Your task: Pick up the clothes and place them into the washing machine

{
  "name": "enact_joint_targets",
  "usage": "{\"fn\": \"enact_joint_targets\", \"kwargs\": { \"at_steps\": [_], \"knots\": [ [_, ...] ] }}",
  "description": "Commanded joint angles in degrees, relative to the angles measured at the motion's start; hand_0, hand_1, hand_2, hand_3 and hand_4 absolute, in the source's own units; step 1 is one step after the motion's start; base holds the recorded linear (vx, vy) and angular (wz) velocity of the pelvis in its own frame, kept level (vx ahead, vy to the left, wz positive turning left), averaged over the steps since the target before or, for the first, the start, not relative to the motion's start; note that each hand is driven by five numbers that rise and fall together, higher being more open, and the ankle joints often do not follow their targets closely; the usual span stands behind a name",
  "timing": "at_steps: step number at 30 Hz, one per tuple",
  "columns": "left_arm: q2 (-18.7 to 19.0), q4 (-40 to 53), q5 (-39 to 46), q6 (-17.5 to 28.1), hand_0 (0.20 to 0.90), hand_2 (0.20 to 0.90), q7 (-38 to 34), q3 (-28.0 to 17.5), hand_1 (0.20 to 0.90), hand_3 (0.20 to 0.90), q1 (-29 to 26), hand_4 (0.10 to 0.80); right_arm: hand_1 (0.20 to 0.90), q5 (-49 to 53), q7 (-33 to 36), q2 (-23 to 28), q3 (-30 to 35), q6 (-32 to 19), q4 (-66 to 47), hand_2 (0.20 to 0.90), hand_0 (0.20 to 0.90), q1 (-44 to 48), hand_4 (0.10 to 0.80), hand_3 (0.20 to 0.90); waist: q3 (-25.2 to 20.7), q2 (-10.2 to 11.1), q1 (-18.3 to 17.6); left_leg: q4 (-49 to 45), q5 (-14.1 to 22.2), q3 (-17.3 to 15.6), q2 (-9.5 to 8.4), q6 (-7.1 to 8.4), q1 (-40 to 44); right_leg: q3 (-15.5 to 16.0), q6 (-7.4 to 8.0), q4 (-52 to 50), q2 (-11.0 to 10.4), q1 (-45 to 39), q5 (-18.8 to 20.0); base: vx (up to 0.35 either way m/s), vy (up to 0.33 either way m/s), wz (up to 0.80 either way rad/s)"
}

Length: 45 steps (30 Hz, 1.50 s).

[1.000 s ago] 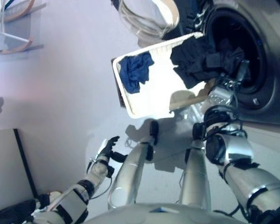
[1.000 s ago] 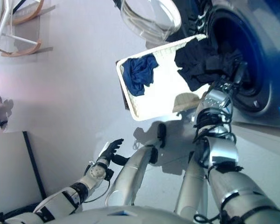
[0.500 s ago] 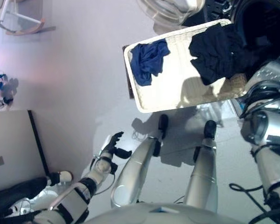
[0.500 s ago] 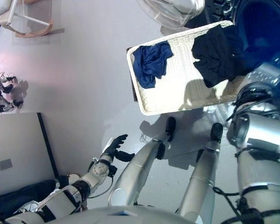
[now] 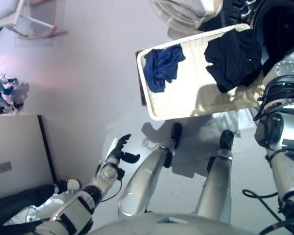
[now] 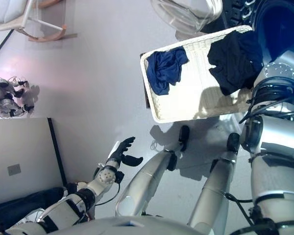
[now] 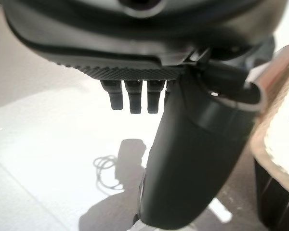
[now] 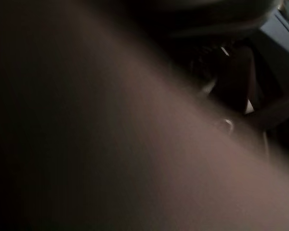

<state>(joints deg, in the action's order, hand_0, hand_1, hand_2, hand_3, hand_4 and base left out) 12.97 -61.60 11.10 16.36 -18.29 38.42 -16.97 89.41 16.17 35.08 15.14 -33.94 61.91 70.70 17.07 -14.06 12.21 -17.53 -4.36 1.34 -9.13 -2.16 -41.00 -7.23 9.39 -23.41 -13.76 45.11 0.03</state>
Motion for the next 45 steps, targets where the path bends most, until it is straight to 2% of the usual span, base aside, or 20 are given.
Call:
{"fn": "enact_joint_targets", "kwargs": {
  "at_steps": [1, 6, 8, 10, 15, 16, 19, 26, 29, 33, 39, 41, 42, 45],
  "knots": [
    [3.5, -3.65, -1.6, -0.22, 0.9, 0.9, -1.39, -1.59, 0.9, 0.9, 2.08, 0.8, 0.9, -7.34, -3.36, 5.46, -8.01, -1.88, -11.45, 0.9, 0.9, 5.33, 0.8, 0.9, -6.04, -1.21, -1.35, 0.04, 3.96, 0.76, -1.38, 2.57, -0.1, 0.49, -5.15, 0.39, 1.97, -5.9, -4.53, 0.032, 0.009, -0.02],
    [2.81, -5.15, -2.49, -1.08, 0.9, 0.9, -1.29, -1.37, 0.9, 0.9, 2.41, 0.8, 0.9, -6.02, -3.41, 3.2, -5.51, -0.12, -5.82, 0.9, 0.9, 3.18, 0.8, 0.9, -6.15, -1.16, -1.34, 2.09, 3.3, 1.2, -1.43, 2.39, 1.97, 0.87, -4.93, 2.41, 1.93, -8.21, -3.84, 0.035, 0.01, 0.02],
    [2.24, -4.62, -3.35, -1.8, 0.9, 0.9, -0.84, -1.16, 0.9, 0.9, 2.65, 0.8, 0.9, -7.19, -2.3, 2.2, -5.31, 3.68, 1.36, 0.9, 0.9, 0.94, 0.8, 0.9, -6.69, -0.95, -1.26, 3.19, 3.12, 1.26, -1.65, 2.21, 3.34, 0.93, -4.65, 4.35, 1.7, -10.16, -3.02, 0.061, 0.012, -0.01],
    [2.03, -3.86, -3.67, -1.99, 0.9, 0.9, -0.56, -1.24, 0.9, 0.9, 2.96, 0.8, 0.9, -6.99, -2.63, 1.64, -4.91, 5.48, 3.76, 0.9, 0.9, 0.06, 0.8, 0.9, -6.88, -1.02, -0.96, 3.92, 3.04, 1.24, -1.66, 2.12, 4.36, 1.17, -4.47, 5.51, 1.42, -11.35, -2.54, 0.039, 0.016, 0.0],
    [1.45, -4.23, -4.63, -2.55, 0.9, 0.9, -0.27, -1.1, 0.9, 0.9, 3.31, 0.8, 0.9, -7.36, -2.83, -0.97, -3.82, 7.81, 6.94, 0.9, 0.9, -3.48, 0.8, 0.9, -7.15, -0.25, -1.0, 5.47, 2.29, 1.45, -1.59, 1.88, 6.35, 1.72, -4.2, 8.14, 1.55, -13.89, -0.96, 0.029, -0.002, 0.0],
    [1.42, -4.76, -5.0, -3.18, 0.9, 0.9, 0.09, -1.24, 0.9, 0.9, 3.0, 0.8, 0.9, -11.01, -1.12, -1.57, -5.74, 10.53, 10.76, 0.9, 0.9, -5.15, 0.8, 0.9, -7.33, 0.83, -1.38, 5.63, 2.88, 1.38, -1.32, 1.93, 7.8, 2.06, -4.13, 8.77, 1.63, -15.54, -1.18, 0.035, -0.038, 0.03],
    [1.71, -5.3, -5.48, -3.46, 0.9, 0.9, 0.34, -1.92, 0.9, 0.9, 3.11, 0.8, 0.9, -18.0, -0.44, -5.3, -9.11, 14.42, 11.22, 0.9, 0.9, -9.65, 0.8, 0.9, -6.69, 2.36, -2.51, 6.56, 2.5, 1.52, -0.31, 2.16, 10.14, 2.88, -4.12, 9.91, 2.3, -18.31, -0.96, 0.042, -0.065, 0.08],
    [1.22, -5.91, -5.76, -4.31, 0.9, 0.9, 2.11, -3.9, 0.9, 0.9, 6.5, 0.8, 0.9, -20.59, -4.07, -17.37, -11.48, 16.99, 4.9, 0.9, 0.9, -22.81, 0.8, 0.9, -7.82, 5.3, -4.42, 8.2, 2.47, 2.28, 0.85, 2.09, 15.64, 4.9, -3.41, 12.84, 2.09, -24.23, -0.35, 0.077, -0.028, -0.04],
    [1.3, -6.9, -6.03, -4.57, 0.9, 0.9, 3.07, -5.08, 0.9, 0.9, 8.23, 0.8, 0.9, -23.22, -4.9, -20.13, -13.4, 18.12, 3.15, 0.9, 0.9, -28.43, 0.8, 0.9, -8.63, 6.69, -5.04, 8.32, 3.21, 1.86, 1.25, 1.74, 18.33, 5.29, -2.94, 13.69, 1.64, -26.81, -0.09, 0.104, 0.019, -0.01],
    [1.65, -7.89, -7.18, -4.9, 0.9, 0.9, 4.06, -6.32, 0.9, 0.9, 10.17, 0.8, 0.9, -31.28, -5.54, -21.62, -17.82, 20.91, 1.04, 0.9, 0.9, -35.68, 0.8, 0.9, -10.42, 8.66, -5.88, 9.03, 4.1, 2.07, 1.39, 1.59, 22.02, 6.83, -2.21, 15.2, 0.54, -30.87, 0.19, 0.097, 0.015, -0.03],
    [2.81, -7.95, -9.04, -5.27, 0.9, 0.9, 4.7, -7.96, 0.9, 0.9, 12.16, 0.8, 0.9, -48.69, -4.56, -20.78, -25.76, 24.59, 1.4, 0.9, 0.9, -39.3, 0.8, 0.9, -12.49, 10.47, -6.38, 10.66, 4.54, 2.99, 1.5, 1.23, 25.83, 8.76, -1.69, 14.82, 0.2, -33.87, 0.86, 0.064, 0.041, 0.06],
    [3.45, -8.1, -9.76, -5.56, 0.9, 0.9, 4.94, -8.01, 0.9, 0.9, 12.11, 0.8, 0.9, -56.87, -3.89, -20.14, -29.09, 26.24, 3.53, 0.9, 0.9, -38.17, 0.8, 0.9, -12.65, 10.88, -6.84, 13.26, 3.55, 3.97, 1.5, 1.11, 27.49, 8.64, -1.8, 11.25, 0.5, -33.01, 0.64, 0.006, 0.068, 0.04],
    [3.44, -8.1, -9.76, -5.56, 0.9, 0.9, 4.94, -8.03, 0.9, 0.9, 12.07, 0.8, 0.9, -56.87, -3.89, -20.13, -29.09, 26.24, 3.56, 0.9, 0.9, -38.12, 0.8, 0.9, -12.8, 10.85, -6.81, 13.34, 3.39, 3.94, 1.54, 1.12, 27.29, 8.6, -1.81, 11.38, 0.55, -32.81, 0.84, 0.006, 0.06, 0.1],
    [3.92, -7.76, -11.35, -5.71, 0.9, 0.9, 4.84, -8.1, 0.9, 0.9, 12.06, 0.8, 0.9, -64.55, -2.41, -20.01, -32.63, 27.51, 3.78, 0.9, 0.9, -38.19, 0.8, 0.9, -12.22, 11.19, -7.97, 12.03, 4.26, 5.03, 0.33, 0.41, 28.68, 6.67, -2.64, 7.14, 1.15, -31.86, 3.1, 0.025, 0.06, 0.11]
  ]
}}
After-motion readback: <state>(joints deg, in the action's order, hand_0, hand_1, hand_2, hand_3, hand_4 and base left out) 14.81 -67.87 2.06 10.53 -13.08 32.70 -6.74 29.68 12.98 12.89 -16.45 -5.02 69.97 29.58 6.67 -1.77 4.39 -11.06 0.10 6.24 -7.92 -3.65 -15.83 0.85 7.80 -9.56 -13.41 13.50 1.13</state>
